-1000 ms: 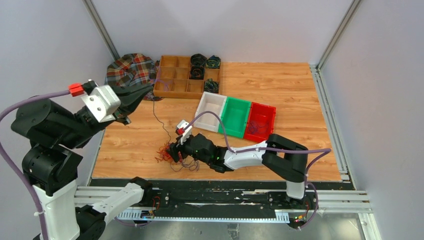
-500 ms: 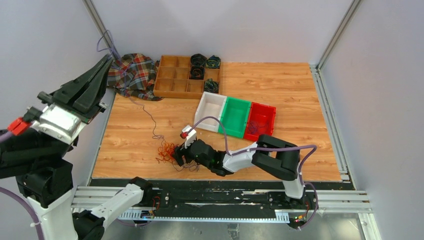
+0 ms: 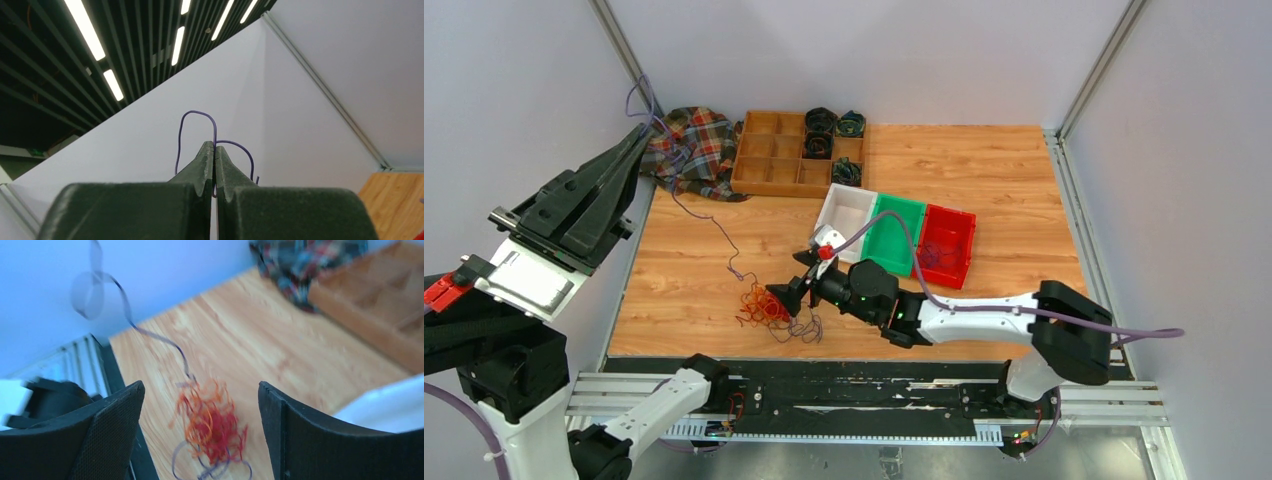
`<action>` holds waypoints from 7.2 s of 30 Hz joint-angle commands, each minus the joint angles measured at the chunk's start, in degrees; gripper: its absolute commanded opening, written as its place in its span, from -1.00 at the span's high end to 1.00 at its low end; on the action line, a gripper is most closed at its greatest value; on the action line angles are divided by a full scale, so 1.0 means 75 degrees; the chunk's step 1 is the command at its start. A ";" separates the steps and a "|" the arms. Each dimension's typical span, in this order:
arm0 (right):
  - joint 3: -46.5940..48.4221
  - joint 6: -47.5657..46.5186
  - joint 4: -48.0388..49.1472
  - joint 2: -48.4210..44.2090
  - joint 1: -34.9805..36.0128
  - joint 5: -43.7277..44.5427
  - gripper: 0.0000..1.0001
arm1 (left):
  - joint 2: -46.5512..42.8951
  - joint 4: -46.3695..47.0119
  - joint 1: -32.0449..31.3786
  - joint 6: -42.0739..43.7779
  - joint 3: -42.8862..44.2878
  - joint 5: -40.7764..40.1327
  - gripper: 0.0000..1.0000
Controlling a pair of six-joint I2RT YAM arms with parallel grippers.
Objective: Untangle the cables
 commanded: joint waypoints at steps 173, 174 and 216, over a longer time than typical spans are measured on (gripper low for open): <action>0.2609 -0.0100 -0.9276 -0.0523 -0.6564 0.0130 -0.27 | 0.1120 -0.7330 -0.1545 0.1738 -0.4541 -0.2444 -0.96; 0.2637 -0.0064 -0.9304 -0.0556 -0.6566 0.0054 -0.25 | 0.1113 -0.7330 -0.1545 0.1744 -0.4550 -0.2429 -0.96; 0.0543 0.2444 -0.5114 0.0098 -0.0988 -0.1373 0.99 | 0.2792 -0.3319 0.0740 0.2684 -0.8158 -0.1033 0.01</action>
